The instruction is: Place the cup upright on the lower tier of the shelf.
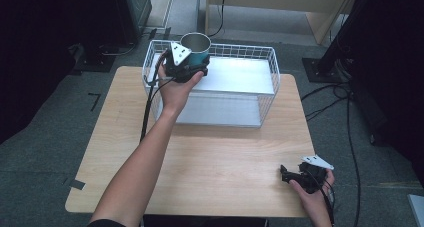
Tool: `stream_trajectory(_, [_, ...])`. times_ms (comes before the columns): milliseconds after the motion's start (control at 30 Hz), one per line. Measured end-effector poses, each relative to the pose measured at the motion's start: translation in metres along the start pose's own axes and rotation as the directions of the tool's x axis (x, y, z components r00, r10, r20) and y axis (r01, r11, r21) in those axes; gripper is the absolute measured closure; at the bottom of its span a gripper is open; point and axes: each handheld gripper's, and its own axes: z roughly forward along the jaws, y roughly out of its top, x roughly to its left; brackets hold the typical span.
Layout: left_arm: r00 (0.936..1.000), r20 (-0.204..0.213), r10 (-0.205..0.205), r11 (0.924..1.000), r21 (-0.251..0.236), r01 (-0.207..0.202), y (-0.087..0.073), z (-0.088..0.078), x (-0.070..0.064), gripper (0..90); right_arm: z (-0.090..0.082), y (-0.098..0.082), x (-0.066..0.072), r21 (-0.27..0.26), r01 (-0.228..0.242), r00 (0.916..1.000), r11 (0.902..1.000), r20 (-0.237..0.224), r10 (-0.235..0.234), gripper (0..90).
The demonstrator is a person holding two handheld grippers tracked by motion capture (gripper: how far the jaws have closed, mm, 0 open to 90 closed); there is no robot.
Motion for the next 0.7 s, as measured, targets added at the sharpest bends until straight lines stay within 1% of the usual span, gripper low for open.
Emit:
stream_trajectory(33, [1.0000, -0.001, -0.009, 0.9999, 0.007, 0.009, -0.0002, 0.0004, 0.0005, 18.1, 0.0000, 0.0000, 0.0000, 0.000, 0.000, 1.0000, 1.0000, 0.000, 0.000, 0.0])
stream_trajectory(67, [0.9999, -0.011, -0.009, 0.9998, 0.017, 0.010, -0.0003, 0.0006, 0.0010, 18.1, 0.0001, 0.0000, 0.0001, 0.000, 0.000, 1.0000, 1.0000, 0.001, 0.000, 0.0])
stream_trajectory(133, [0.9995, -0.013, -0.028, 0.9993, 0.022, 0.029, -0.0001, 0.0008, 0.0023, 18.0, 0.0000, 0.0000, 0.0004, 0.003, 0.001, 1.0000, 1.0000, 0.002, -0.001, 0.0])
stream_trajectory(333, [0.9998, -0.014, -0.017, 0.9994, 0.030, 0.017, 0.0007, -0.0008, 0.0016, 17.7, 0.0000, 0.0000, 0.0004, 0.003, 0.001, 1.0000, 1.0000, 0.003, -0.001, 0.0])
stream_trajectory(367, [0.9998, -0.012, -0.017, 0.9994, 0.032, 0.017, 0.0013, -0.0012, 0.0018, 16.6, 0.0001, 0.0000, 0.0002, 0.001, 0.003, 1.0000, 1.0000, 0.003, -0.003, 0.0])
stream_trajectory(400, [0.9996, 0.002, -0.029, 0.9992, 0.028, 0.029, 0.0026, -0.0025, 0.0032, 15.3, 0.0001, 0.0000, 0.0002, 0.001, 0.003, 1.0000, 1.0000, 0.003, -0.003, 0.0])
stream_trajectory(500, [0.9994, 0.009, -0.034, 0.9990, 0.031, 0.034, 0.0030, -0.0029, 0.0038, 12.6, 0.0000, 0.0000, 0.0001, 0.001, 0.002, 1.0000, 1.0000, 0.002, -0.002, 0.0])
stream_trajectory(533, [0.9993, 0.010, -0.035, 0.9989, 0.031, 0.035, 0.0028, -0.0029, 0.0038, 9.5, 0.0000, 0.0000, 0.0001, 0.000, 0.000, 1.0000, 1.0000, 0.001, 0.000, 0.0])
stream_trajectory(700, [0.9990, 0.013, -0.043, 0.9982, 0.041, 0.043, 0.0029, -0.0041, 0.0044, 3.4, 0.0000, 0.0000, 0.0000, 0.000, 0.000, 1.0000, 1.0000, 0.000, 0.000, 0.0])
